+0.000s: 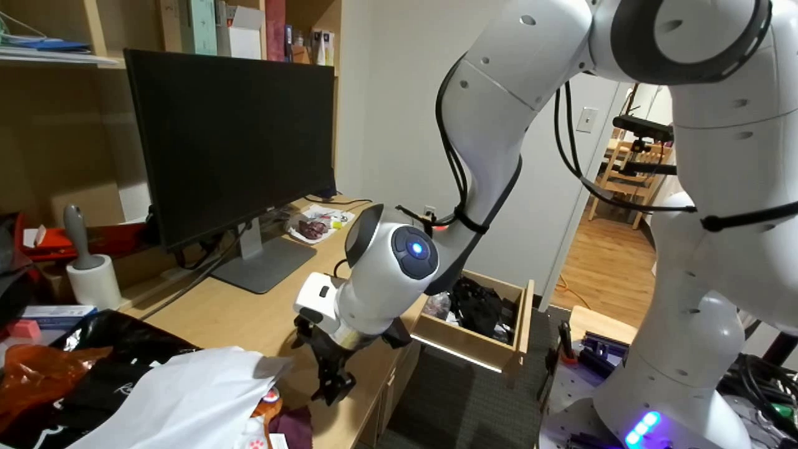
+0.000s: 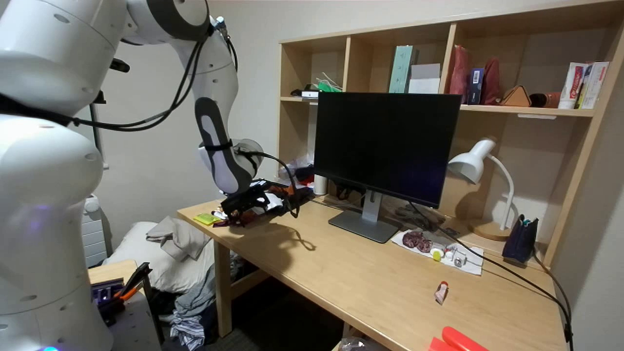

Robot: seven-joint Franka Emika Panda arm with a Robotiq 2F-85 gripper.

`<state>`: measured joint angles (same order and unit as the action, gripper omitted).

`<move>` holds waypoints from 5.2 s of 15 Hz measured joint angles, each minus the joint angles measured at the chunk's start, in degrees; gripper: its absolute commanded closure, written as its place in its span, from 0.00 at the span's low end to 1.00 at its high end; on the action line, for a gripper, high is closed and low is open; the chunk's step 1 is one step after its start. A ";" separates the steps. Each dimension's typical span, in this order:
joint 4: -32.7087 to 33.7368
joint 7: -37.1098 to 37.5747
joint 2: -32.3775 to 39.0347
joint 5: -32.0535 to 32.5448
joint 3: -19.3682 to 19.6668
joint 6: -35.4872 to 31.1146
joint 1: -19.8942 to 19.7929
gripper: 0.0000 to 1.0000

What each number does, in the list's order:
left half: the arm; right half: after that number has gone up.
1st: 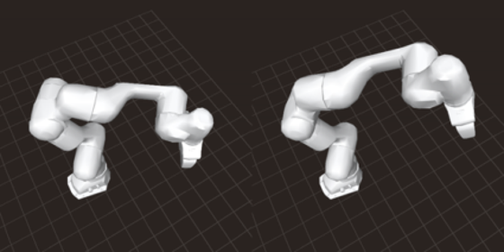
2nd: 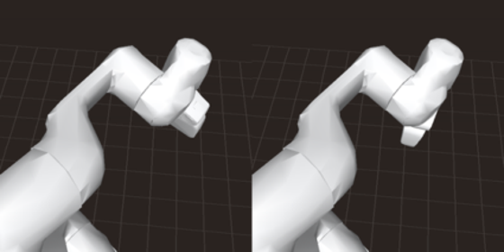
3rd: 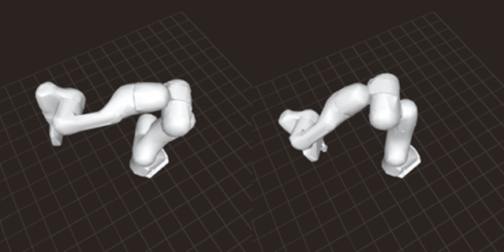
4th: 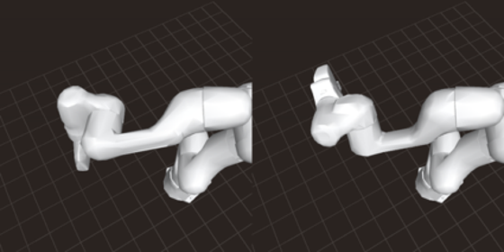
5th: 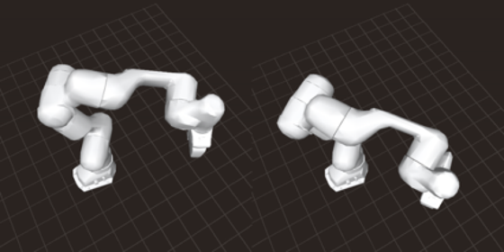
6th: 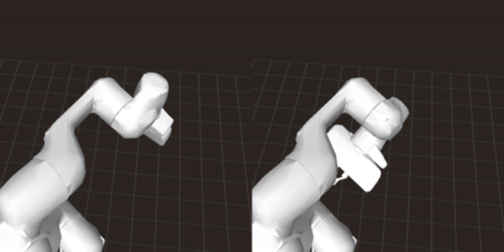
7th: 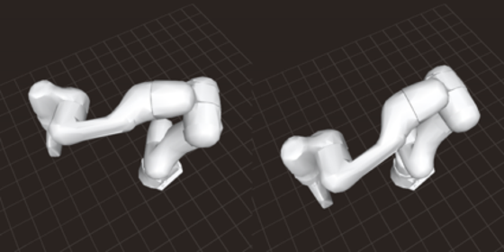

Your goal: Move the purple cloth to the left side of the desk then move the papers to the left side as well

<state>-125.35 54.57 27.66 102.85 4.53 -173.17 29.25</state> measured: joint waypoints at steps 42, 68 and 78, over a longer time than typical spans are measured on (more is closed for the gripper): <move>13.53 43.60 -1.78 35.71 -5.23 20.18 1.71 0.92; 32.60 28.26 23.14 28.04 -22.91 25.25 -10.47 0.16; 26.90 -15.43 18.49 -17.67 -19.57 18.36 -12.13 0.00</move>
<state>-98.46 39.14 46.15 85.18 -15.04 -154.81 17.12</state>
